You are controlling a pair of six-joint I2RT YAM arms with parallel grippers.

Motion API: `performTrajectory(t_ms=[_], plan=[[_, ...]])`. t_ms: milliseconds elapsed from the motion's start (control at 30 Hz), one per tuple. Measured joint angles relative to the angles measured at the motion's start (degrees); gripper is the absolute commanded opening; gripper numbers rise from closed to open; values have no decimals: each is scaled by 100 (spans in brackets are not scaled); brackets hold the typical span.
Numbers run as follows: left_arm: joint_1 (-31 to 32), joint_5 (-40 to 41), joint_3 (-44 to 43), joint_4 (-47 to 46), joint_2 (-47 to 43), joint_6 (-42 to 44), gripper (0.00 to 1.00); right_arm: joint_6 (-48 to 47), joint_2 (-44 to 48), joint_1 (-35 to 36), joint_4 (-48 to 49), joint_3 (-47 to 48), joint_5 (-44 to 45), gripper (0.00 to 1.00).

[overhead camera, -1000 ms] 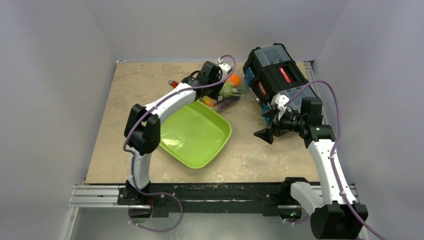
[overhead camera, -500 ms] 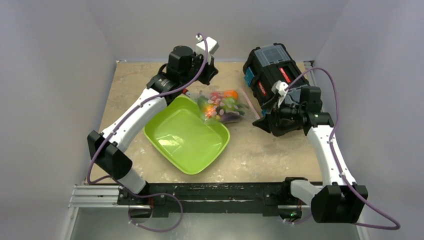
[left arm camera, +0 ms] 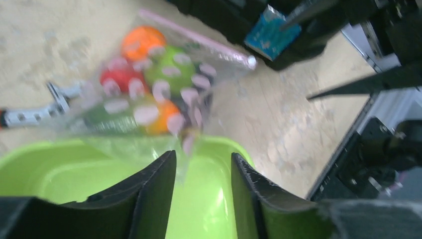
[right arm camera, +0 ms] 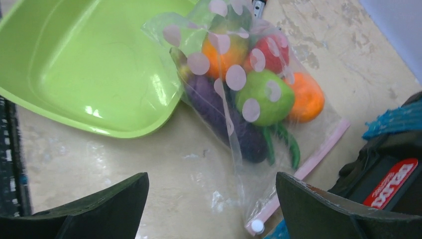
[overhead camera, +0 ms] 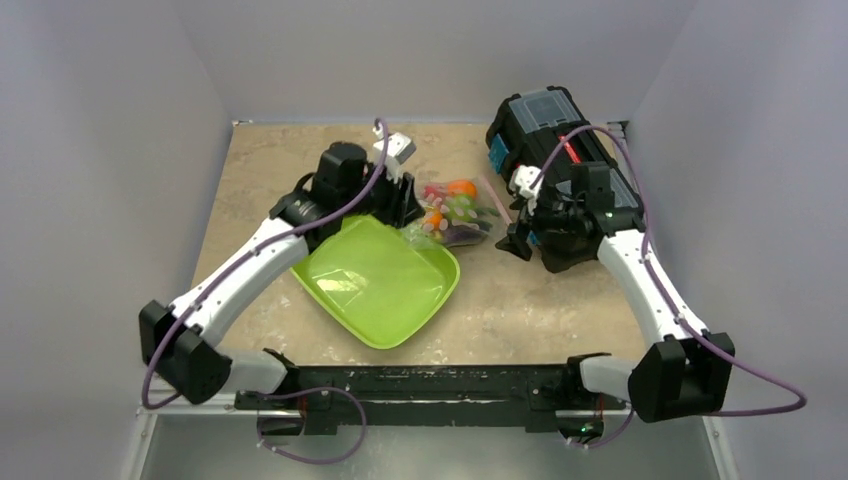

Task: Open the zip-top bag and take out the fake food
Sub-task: Move the bin to the center of the board.

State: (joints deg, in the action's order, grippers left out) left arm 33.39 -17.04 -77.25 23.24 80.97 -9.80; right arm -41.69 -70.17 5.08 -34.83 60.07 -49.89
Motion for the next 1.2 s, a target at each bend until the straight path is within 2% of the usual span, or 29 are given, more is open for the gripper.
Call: performTrajectory(t_ms=[167,300,400,467,600,700,733,800,833,867,900,967,1000,1200], plan=[[31,-129,1272,181,-1263,-435,59,-138,-393,876,549,15,1169,99],[299,-46,2092,199,-1985,-732,67,35,-1104,1226,1117,42,2087,98],[684,127,2586,157,-2229,-870,70,190,-1563,1340,1432,46,2658,91],[1023,326,2876,68,-2264,-916,72,304,-1827,1384,1572,66,2942,80],[1731,739,3086,-170,-1836,-911,74,525,-2199,1412,1770,98,3182,32],[2153,1143,2992,-293,-1099,-885,74,739,-2315,1414,1832,101,3185,4],[2260,1298,2927,-295,-831,-866,74,780,-2321,1414,1858,101,3171,0],[2411,1635,2763,-264,-323,-861,74,929,-2310,1414,1928,98,3075,0],[2439,1762,2702,-256,-168,-863,72,964,-2306,1414,1954,98,3051,0],[2459,1939,2605,-216,24,-863,65,1019,-2297,1414,1985,98,2997,0],[2465,2068,2542,-190,131,-868,52,1058,-2288,1414,1991,98,2957,0],[2470,2262,2406,-116,299,-957,7,1145,-2229,1414,2006,98,2828,0],[2494,2374,2347,-85,343,-988,0,1161,-2216,1414,2011,98,2798,0],[2450,3314,2251,509,254,-1010,0,1303,-1893,1414,1945,111,2352,0]])
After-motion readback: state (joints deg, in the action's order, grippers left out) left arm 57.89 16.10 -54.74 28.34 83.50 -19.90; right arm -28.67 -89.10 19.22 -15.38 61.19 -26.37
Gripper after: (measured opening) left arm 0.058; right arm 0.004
